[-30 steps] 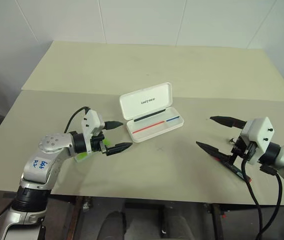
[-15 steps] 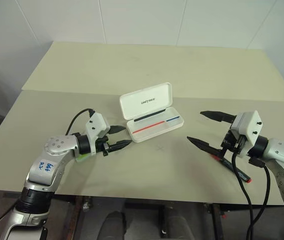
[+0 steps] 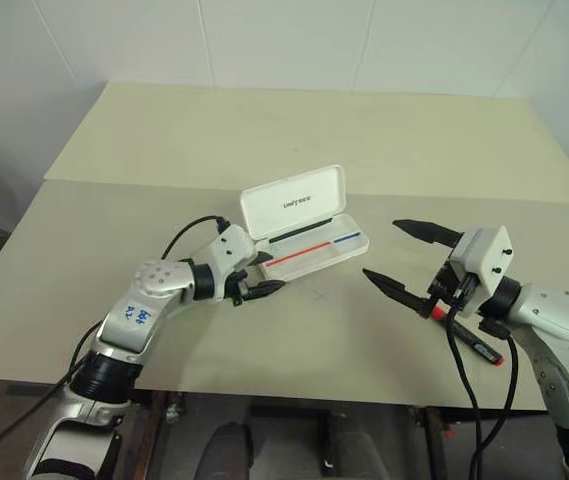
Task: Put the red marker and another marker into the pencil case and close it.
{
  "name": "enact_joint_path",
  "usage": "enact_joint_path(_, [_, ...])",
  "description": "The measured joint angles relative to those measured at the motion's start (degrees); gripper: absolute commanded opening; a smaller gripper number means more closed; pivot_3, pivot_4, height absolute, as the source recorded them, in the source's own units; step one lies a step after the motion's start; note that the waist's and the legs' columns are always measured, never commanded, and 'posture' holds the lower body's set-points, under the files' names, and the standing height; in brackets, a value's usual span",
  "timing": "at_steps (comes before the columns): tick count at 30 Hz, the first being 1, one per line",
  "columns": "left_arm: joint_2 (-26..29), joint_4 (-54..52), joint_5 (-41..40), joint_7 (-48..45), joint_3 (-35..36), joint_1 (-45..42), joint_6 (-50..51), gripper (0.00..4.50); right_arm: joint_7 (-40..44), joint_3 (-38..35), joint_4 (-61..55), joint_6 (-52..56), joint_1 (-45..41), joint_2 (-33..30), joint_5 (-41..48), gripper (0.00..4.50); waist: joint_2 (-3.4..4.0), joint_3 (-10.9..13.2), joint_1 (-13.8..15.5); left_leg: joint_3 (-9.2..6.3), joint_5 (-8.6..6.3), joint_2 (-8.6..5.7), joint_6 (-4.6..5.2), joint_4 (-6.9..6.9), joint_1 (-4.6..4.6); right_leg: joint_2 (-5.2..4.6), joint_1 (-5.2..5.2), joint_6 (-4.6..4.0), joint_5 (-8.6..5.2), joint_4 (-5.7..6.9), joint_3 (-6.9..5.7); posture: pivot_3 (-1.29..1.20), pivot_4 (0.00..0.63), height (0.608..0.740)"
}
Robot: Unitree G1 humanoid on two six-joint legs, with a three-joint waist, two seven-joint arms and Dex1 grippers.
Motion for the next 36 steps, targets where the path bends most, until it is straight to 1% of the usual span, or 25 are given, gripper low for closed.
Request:
enact_joint_path(7, [-3.3, 1.82, 1.19, 1.13, -2.55, -2.21, 3.92, 2.89, -2.28, 0.02, -2.65, 0.1, 0.49, 0.86, -0.53, 4.5, 0.0, 0.0, -0.22, -0.01, 0.0, 0.0, 0.0, 0.03, 0.0, 0.01, 0.0, 0.01, 0.0, 0.04, 0.01, 0.0, 0.15, 0.74])
enact_joint_path(18, [-3.49, 1.83, 4.1, 2.48, -4.71, -3.25, 5.84, 2.89, -4.68, 0.02, -4.49, 1.23, 0.72, 0.99, -0.51, 4.5, 0.0, 0.0, -0.23, -0.02, 0.0, -0.01, 0.0, 0.08, 0.03, 0.01, 0.0, 0.01, 0.0, 0.1, 0.02, 0.0, 0.15, 0.74])
enact_joint_path(21, [-3.38, 2.28, 5.59, 2.84, -5.02, -3.92, 5.8, 2.3, -5.0, 0.02, -4.48, 1.26, 0.0, 1.02, -0.49, 4.5, 0.0, 0.0, -0.26, -0.02, 0.0, 0.0, 0.0, 0.08, 0.03, 0.01, 0.0, 0.01, 0.0, 0.1, 0.01, 0.0, 0.15, 0.74])
enact_joint_path(23, [-2.99, 2.66, 6.57, 2.86, -5.37, -4.44, 5.48, 1.71, -5.06, 0.03, -4.49, 1.26, -0.68, 1.16, -0.48, 4.5, 0.0, 0.0, -0.26, -0.02, 0.0, 0.0, 0.0, 0.08, 0.03, 0.01, 0.0, 0.01, 0.0, 0.09, 0.01, 0.0, 0.15, 0.74])
enact_joint_path(26, [-2.84, 3.0, 6.92, 2.32, -5.74, -4.57, 4.84, 0.61, -5.07, 0.04, -4.48, 1.25, -1.22, 1.42, -0.49, 4.5, 0.0, 0.0, -0.25, -0.01, 0.0, 0.0, 0.0, 0.08, 0.02, 0.01, 0.0, 0.0, 0.0, 0.08, 0.02, 0.0, 0.15, 0.74])
enact_joint_path(28, [-2.71, 2.99, 6.94, 1.56, -6.33, -4.6, 4.15, 0.02, -5.07, 0.1, -4.48, 1.25, -1.41, 1.64, -0.5, 4.5, 0.0, 0.0, -0.25, -0.01, 0.0, 0.0, 0.0, 0.08, 0.03, 0.01, 0.0, 0.0, 0.0, 0.1, 0.02, 0.0, 0.15, 0.74])
enact_joint_path(32, [-1.52, 3.26, 7.48, 0.43, -7.03, -4.82, 2.57, 0.02, -5.02, 0.16, -4.46, 1.25, -1.52, 1.7, -0.5, 4.5, 0.0, 0.0, -0.35, -0.02, 0.04, 0.0, 0.06, 0.1, 0.08, 0.01, 0.01, -0.03, 0.03, 0.18, 0.02, 0.0, 0.15, 0.74])
enact_joint_path(36, [0.57, 2.81, 7.77, -2.63, -8.1, -5.01, 0.83, 0.02, -3.61, 0.14, -4.3, 1.32, -1.02, 1.07, -0.28, 4.5, 0.0, 0.0, -0.51, -0.04, 0.04, 0.02, 0.07, 0.07, 0.08, 0.05, 0.01, -0.05, 0.02, 0.18, 0.01, 0.0, 0.15, 0.74])
